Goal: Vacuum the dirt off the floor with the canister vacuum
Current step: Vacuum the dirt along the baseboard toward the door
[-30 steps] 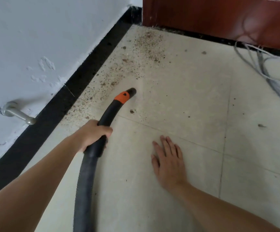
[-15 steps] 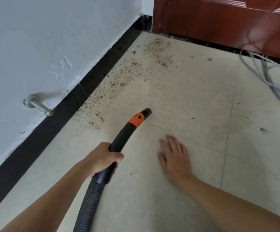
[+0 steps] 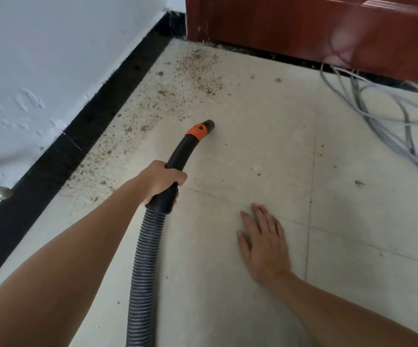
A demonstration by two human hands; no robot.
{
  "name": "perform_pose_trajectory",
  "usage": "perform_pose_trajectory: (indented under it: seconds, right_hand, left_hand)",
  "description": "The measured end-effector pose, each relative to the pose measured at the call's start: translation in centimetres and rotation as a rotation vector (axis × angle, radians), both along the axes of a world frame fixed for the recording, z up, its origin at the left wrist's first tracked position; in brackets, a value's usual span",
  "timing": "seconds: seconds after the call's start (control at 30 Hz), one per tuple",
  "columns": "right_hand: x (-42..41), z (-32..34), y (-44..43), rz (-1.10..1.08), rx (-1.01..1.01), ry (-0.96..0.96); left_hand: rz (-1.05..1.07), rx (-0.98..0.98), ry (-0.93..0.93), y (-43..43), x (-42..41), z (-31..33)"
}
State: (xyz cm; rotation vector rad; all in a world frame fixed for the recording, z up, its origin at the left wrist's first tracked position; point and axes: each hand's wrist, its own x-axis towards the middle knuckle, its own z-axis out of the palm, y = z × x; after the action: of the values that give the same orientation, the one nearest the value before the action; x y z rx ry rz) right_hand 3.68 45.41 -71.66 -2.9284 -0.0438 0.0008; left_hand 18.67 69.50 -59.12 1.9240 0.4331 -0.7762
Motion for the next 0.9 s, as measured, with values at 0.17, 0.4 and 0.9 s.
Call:
perform_pose_trajectory:
  seconds: [0.17, 0.4, 0.9]
  right_hand:
    - [0.2, 0.0, -0.3, -0.006, -0.016, -0.017]
    - [0.2, 0.3, 0.2, -0.033, 0.001, 0.046]
    - [3.7, 10.1, 8.5, -0.873, 1.403, 0.609]
  left_hand:
    - [-0.018, 0.059, 0.025, 4.0, -5.3, 0.0]
    - [-0.02, 0.133, 0.054, 8.3, -17.7, -0.1]
    - [-0.53, 0.577, -0.322, 0.2, -17.7, -1.4]
